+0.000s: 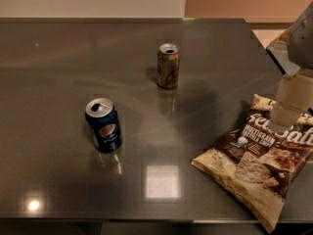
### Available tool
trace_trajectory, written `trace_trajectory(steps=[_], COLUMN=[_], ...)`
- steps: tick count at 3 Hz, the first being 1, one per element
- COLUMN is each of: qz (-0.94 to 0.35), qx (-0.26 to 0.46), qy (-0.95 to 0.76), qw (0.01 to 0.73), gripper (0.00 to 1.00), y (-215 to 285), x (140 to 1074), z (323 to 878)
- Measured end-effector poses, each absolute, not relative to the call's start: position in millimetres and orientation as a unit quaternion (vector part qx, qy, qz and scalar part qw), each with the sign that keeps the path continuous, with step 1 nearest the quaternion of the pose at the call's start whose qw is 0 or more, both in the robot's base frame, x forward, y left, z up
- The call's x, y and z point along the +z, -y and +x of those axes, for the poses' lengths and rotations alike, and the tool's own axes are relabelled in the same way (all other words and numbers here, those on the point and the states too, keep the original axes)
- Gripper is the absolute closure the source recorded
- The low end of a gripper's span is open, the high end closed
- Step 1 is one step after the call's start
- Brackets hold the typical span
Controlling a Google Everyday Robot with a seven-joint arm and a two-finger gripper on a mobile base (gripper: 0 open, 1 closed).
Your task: Move brown chip bag near orange can
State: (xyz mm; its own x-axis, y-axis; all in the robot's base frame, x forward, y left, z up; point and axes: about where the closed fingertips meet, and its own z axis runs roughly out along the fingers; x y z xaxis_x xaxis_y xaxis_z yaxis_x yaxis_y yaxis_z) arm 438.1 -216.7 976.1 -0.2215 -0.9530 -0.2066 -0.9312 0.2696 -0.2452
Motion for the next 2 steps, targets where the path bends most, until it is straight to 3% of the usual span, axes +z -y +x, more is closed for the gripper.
trace_trajectory(steps=[2], qz=[-0.626], qx=[-0.03], qy=[-0.764], qw=[0.154], gripper=[0.0], y=[214.9], x=[974.9], z=[434.6])
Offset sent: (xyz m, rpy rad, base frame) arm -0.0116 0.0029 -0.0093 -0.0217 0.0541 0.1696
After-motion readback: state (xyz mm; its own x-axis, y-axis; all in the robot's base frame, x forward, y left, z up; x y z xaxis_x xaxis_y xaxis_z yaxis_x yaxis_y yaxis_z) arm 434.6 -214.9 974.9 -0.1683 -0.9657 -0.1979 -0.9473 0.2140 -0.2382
